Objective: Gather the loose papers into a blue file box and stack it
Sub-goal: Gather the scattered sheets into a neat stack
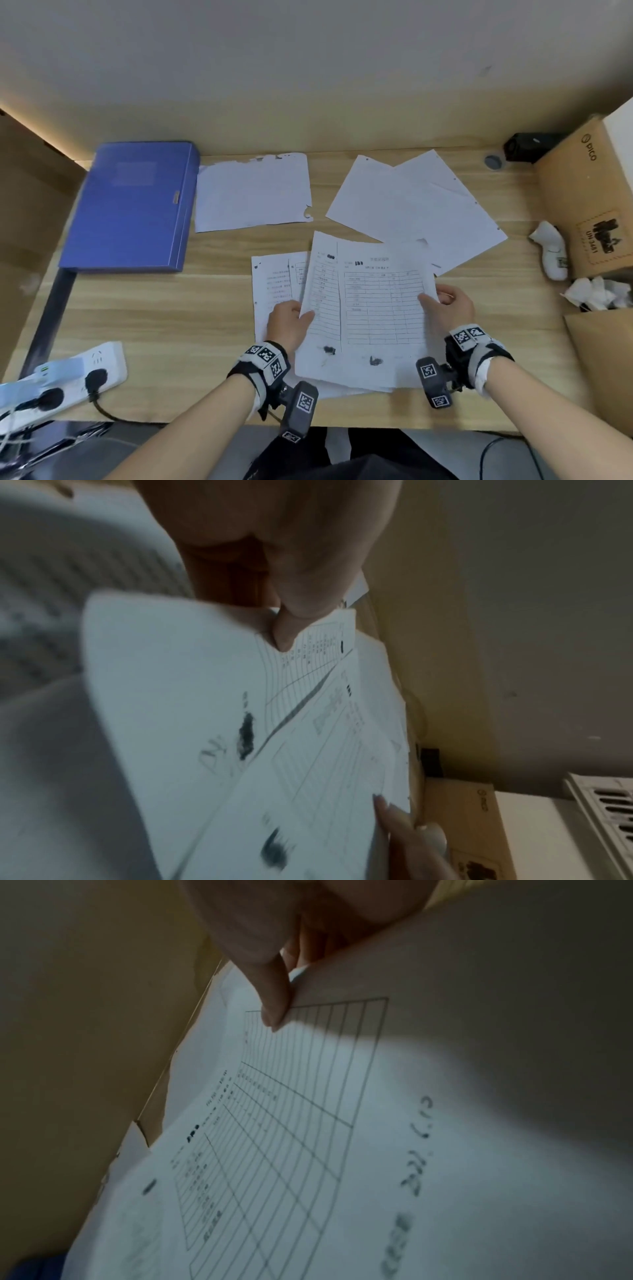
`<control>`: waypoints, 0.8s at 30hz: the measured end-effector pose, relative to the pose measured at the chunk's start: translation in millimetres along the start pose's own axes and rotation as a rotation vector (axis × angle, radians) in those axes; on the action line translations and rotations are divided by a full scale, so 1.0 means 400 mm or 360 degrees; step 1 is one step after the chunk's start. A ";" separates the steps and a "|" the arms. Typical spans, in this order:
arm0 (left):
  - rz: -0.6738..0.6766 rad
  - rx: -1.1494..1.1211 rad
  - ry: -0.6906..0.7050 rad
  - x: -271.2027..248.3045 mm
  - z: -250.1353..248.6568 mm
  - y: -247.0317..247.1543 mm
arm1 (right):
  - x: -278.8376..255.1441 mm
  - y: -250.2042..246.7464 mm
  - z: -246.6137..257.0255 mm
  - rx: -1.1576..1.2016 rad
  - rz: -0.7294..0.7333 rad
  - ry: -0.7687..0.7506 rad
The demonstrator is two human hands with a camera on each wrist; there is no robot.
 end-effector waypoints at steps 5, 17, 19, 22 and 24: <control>0.0186 0.0131 -0.0002 -0.020 0.022 0.088 | 0.013 -0.007 -0.017 -0.0173 0.0193 0.0096; 0.0319 0.0198 0.0209 -0.037 0.018 0.094 | -0.029 0.050 -0.015 -0.0355 0.0423 0.0131; 0.0213 0.0219 0.0235 -0.039 0.019 0.088 | -0.028 0.043 -0.008 -0.0325 0.0397 0.0069; 0.0016 0.0373 0.0505 -0.047 0.038 0.061 | -0.018 0.031 0.003 -0.0272 0.0356 0.0011; 0.0084 0.0735 0.0729 -0.050 0.073 0.046 | -0.014 0.027 0.005 -0.0270 0.0347 0.0019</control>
Point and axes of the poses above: each hand's wrist, its own x-axis towards the middle knuckle, its own y-axis out of the palm, z = x × y, the point moved 2 cm from there along x, towards the middle knuckle, and after that the axes turned 2 degrees about y, right-handed, at the moved point
